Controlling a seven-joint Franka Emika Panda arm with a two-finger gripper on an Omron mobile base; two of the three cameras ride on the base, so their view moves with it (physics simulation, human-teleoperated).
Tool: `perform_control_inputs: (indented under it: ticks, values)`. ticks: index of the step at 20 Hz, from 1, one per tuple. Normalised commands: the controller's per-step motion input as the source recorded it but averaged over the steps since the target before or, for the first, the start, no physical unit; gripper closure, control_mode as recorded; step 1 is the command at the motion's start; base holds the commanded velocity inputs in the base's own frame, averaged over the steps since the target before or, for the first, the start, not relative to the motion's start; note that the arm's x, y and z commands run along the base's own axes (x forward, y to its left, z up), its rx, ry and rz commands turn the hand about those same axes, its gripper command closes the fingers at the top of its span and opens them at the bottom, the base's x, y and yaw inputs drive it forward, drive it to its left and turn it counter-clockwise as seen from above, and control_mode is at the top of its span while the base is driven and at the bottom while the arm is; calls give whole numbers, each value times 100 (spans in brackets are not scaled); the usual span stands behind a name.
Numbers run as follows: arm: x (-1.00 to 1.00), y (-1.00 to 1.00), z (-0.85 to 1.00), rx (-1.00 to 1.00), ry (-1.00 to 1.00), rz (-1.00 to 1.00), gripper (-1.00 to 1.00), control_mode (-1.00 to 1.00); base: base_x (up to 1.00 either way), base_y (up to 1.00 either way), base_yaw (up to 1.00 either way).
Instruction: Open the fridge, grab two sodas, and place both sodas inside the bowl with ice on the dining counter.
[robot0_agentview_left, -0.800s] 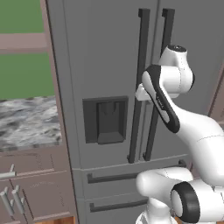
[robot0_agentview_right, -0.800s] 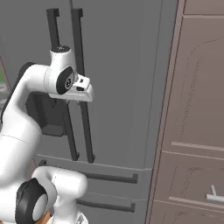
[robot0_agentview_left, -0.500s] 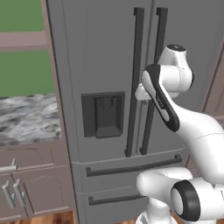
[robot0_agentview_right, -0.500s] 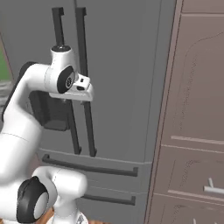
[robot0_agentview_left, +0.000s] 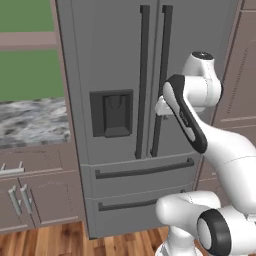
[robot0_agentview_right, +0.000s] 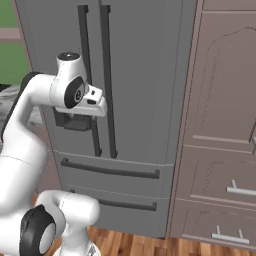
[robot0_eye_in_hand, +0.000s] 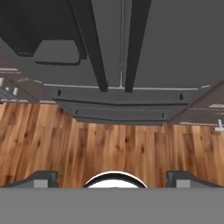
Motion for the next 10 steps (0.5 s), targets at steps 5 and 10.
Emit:
perform_control_inputs:
  ticks: [5,10]
  values:
    - [0,2,0,0,-2,0,-100,-100,0,0,0]
    - [27,8,34,11,-33,-1,-100,-100,0,0,0]
